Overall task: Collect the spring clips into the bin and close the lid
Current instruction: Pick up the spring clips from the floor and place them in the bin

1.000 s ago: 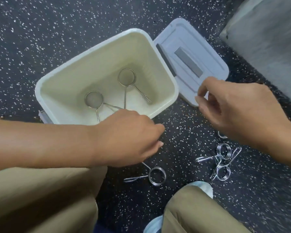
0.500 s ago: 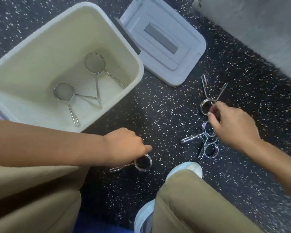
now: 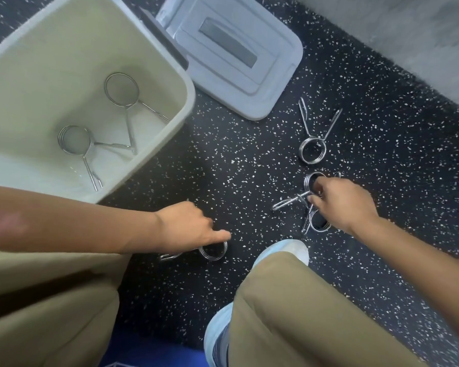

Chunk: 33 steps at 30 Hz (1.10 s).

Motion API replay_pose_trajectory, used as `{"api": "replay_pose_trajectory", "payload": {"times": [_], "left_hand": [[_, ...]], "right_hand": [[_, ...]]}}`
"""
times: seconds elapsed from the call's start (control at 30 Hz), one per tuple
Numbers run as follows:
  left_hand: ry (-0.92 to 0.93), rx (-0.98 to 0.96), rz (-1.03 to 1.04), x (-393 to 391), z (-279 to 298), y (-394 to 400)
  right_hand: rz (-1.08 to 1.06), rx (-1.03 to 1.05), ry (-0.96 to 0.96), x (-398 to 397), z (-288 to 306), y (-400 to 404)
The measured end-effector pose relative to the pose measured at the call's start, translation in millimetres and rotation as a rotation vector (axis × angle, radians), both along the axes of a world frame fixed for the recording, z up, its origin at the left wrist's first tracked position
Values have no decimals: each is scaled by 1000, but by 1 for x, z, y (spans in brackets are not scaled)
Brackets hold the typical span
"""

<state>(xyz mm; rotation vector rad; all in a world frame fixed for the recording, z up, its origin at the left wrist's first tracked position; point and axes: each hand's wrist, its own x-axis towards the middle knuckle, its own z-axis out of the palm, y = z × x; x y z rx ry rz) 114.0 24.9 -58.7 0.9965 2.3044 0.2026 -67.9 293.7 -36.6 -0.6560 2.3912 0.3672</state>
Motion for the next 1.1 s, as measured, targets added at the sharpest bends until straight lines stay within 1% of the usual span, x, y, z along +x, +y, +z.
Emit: {"api": "replay_pose_trajectory", "payload": {"times": [0.13,0.23,0.33,0.43,0.53,0.73,0.83,0.97,1.03,1.1], "left_hand": [[47,59,-77,2,-7,5],[50,84,-129,9,-9,7],[38,68,-176,15,-11,4],[37,18,-165,17,-16,-1],[78,-9,-167,19,-22,-4],[132,-6,-214,19,-18,6],[156,-25,-212,18,-16,9],[148,-22,-215,15,-14,8],[168,-38,-199,15,-14,8],[149,-54,-179,14,-14,9]], "right_hand": [[30,-62,27,8,-7,-1],[-10,-111,62,12,-7,1],[-107,-228,91,13,-1,2],[-291,-366,77,12,6,-3],[-506,-515,18,6,14,-10],[-780,-734,-173,4,29,-29],[-848,-790,-280,9,38,-40],[-895,-923,-381,14,53,-51],[-876,-948,-429,15,60,-53],[-834,-928,-423,16,64,-56]]}}
